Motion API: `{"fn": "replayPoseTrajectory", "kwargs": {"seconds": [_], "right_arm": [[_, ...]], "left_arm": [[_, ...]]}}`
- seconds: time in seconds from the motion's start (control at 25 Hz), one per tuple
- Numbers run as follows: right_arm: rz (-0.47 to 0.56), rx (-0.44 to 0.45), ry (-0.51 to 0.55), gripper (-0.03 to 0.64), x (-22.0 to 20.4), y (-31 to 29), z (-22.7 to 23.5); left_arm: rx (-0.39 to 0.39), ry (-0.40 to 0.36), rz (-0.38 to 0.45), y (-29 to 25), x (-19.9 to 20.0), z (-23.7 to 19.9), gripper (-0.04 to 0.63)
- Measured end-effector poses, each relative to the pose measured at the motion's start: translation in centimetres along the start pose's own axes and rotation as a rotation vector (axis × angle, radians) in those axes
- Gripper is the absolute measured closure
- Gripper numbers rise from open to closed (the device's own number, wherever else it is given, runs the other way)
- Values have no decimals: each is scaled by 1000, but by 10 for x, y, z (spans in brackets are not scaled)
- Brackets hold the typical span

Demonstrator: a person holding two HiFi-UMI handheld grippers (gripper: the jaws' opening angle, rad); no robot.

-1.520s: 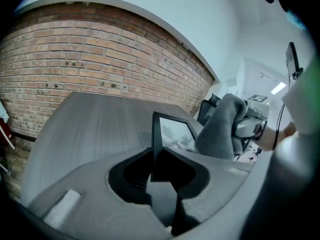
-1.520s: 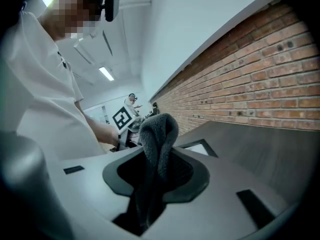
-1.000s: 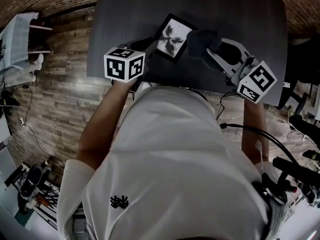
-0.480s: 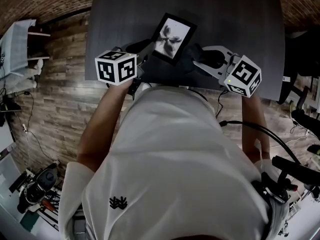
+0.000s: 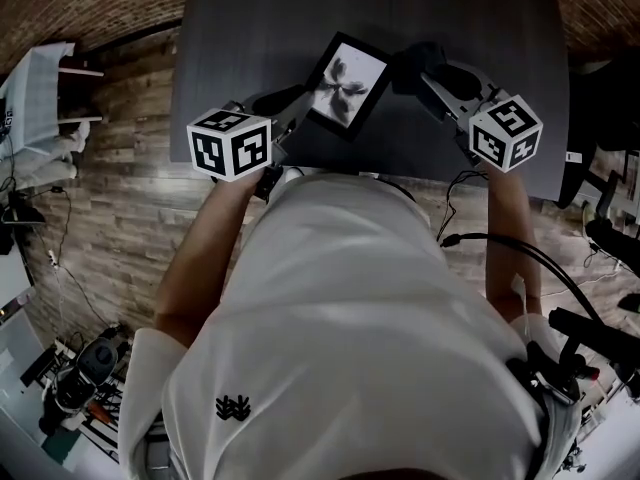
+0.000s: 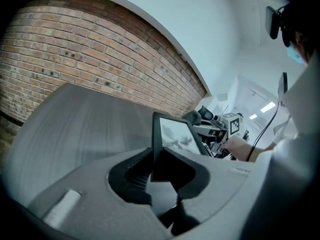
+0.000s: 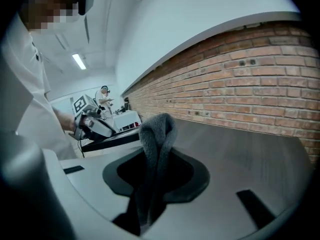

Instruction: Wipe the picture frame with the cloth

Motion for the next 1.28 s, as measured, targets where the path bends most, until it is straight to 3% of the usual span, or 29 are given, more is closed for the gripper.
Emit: {"fn": "replayPoseTrajectory", "kwargs": {"seconds": [0.16,0.4,0.68,0.8,0.92,1.12,1.28], "right_arm": [[-21,0,-30,508,-8,-14,5],[-18,179,-58,509,-20,-24,-20],[114,318,-369,509,-32,-20,-12],[135,367,-433,509,-34,-24,-19],[105,424,-400,509,-34,-28,-32],[-32,517,-238,509,-47,-37,-58],[-23,479,-204,509,-47,-37,-49]], "left_arm": [[-13,-1,19,1,7,1,520],[-8,3,28,-10,14,12,520],[0,18,49,-19,13,20,520],[-4,35,56,-18,13,20,520],[-12,46,55,-18,16,19,520],[-13,32,59,-20,24,22,520],[-26,25,49,-23,26,30,520]]}}
Point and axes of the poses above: the fingertips, and each gripper's own axes: y backward along the fingers, z to its right, x out of its top, the point moved 7 cm from there along y, backward along the fingers, and after that the axes turned 7 degrees about -y, right-handed, at the moved point
